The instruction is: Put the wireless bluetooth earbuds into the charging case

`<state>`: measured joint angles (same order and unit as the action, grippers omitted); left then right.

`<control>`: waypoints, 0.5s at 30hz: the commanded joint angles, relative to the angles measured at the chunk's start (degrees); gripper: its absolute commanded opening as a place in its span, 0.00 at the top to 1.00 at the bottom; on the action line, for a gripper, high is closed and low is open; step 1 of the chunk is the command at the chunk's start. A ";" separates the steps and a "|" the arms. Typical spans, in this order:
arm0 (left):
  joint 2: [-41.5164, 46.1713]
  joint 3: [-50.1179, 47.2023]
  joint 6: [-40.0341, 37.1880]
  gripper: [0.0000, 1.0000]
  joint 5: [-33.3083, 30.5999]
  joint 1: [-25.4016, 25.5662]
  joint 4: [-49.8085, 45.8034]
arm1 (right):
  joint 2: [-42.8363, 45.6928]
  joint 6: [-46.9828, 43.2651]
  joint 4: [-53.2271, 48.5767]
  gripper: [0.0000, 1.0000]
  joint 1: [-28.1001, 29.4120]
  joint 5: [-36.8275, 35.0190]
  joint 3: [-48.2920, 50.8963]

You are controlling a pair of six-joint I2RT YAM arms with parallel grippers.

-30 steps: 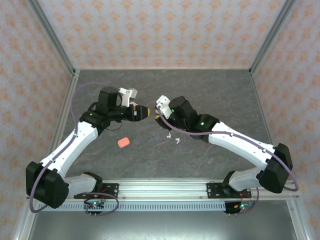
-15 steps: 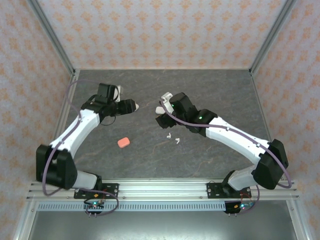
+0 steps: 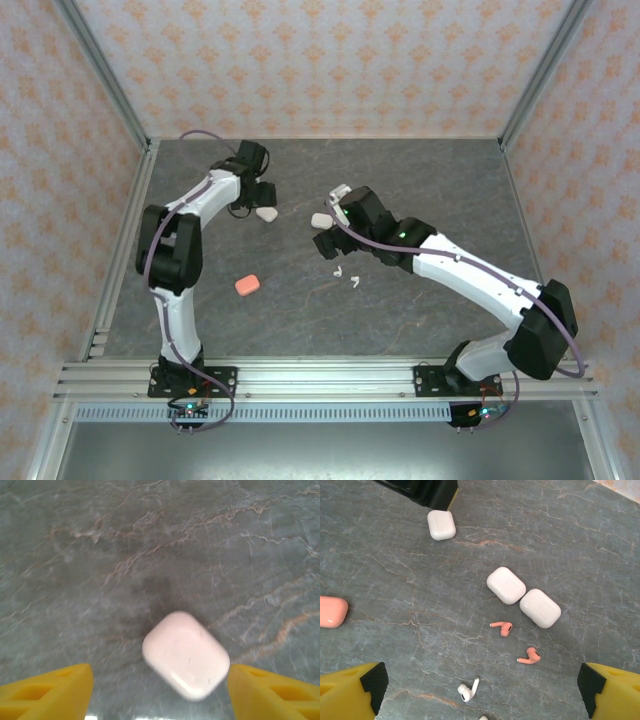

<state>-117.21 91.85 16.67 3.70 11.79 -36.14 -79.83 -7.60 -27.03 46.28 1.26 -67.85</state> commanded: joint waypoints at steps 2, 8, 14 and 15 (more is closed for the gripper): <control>-5.66 7.26 -1.35 0.32 -3.86 1.31 -5.35 | 2.27 1.00 -1.54 0.01 -0.32 -1.99 1.49; -11.60 12.96 -0.77 0.37 -6.33 1.66 -7.35 | 2.07 1.00 -1.71 0.01 -0.32 -1.83 1.85; -13.56 14.29 -1.58 0.45 -6.08 2.19 -8.23 | 2.35 1.09 -1.99 0.01 -0.32 -2.09 2.32; -13.74 14.23 -1.89 0.47 -6.29 2.33 -8.41 | 2.28 1.07 -1.98 0.01 -0.33 -2.05 2.29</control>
<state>-130.56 104.31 16.14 -0.25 13.54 -41.60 -78.94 -7.44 -27.68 46.28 0.91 -66.19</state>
